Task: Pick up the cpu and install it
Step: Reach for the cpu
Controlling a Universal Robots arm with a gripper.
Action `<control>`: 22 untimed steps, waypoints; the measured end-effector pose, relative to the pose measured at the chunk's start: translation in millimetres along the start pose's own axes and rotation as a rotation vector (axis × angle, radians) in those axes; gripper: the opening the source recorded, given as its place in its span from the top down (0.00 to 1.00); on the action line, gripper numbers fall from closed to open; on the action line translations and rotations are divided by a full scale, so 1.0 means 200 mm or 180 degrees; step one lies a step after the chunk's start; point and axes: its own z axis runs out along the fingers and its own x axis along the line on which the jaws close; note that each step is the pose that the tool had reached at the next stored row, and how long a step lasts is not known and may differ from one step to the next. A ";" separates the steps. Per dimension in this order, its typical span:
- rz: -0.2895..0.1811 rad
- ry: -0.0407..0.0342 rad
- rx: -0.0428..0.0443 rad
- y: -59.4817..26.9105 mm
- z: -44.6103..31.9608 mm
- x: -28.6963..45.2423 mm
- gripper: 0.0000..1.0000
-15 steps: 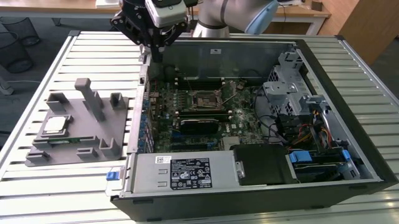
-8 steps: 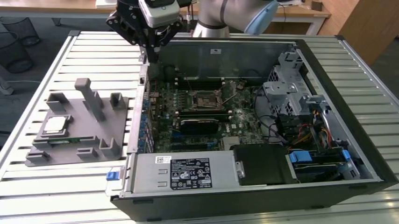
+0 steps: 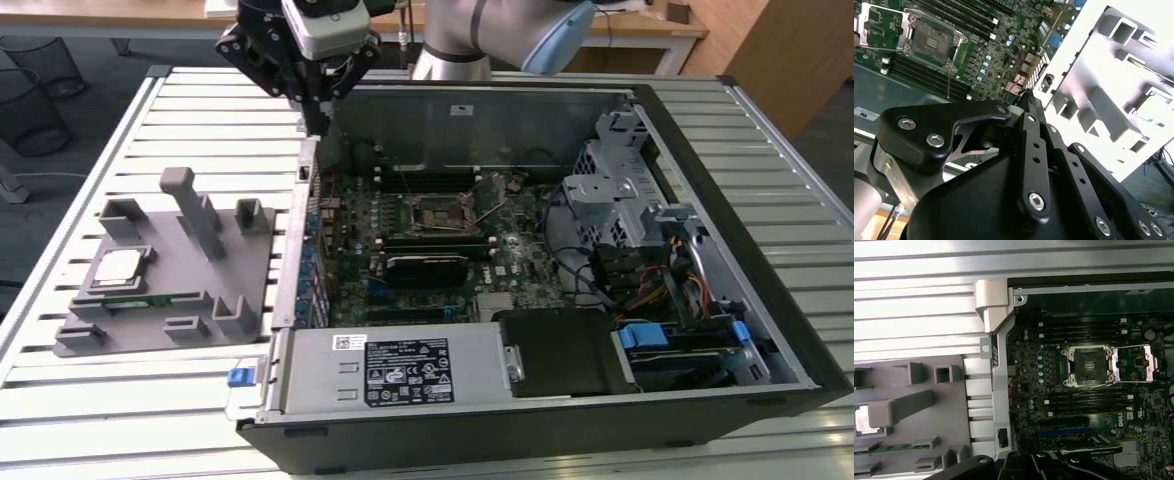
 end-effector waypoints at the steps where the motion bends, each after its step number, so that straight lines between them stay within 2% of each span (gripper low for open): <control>1: 0.0000 0.0000 0.0000 0.000 0.000 0.005 0.89; 22: 0.0000 0.0003 0.0000 -0.010 0.007 0.130 0.89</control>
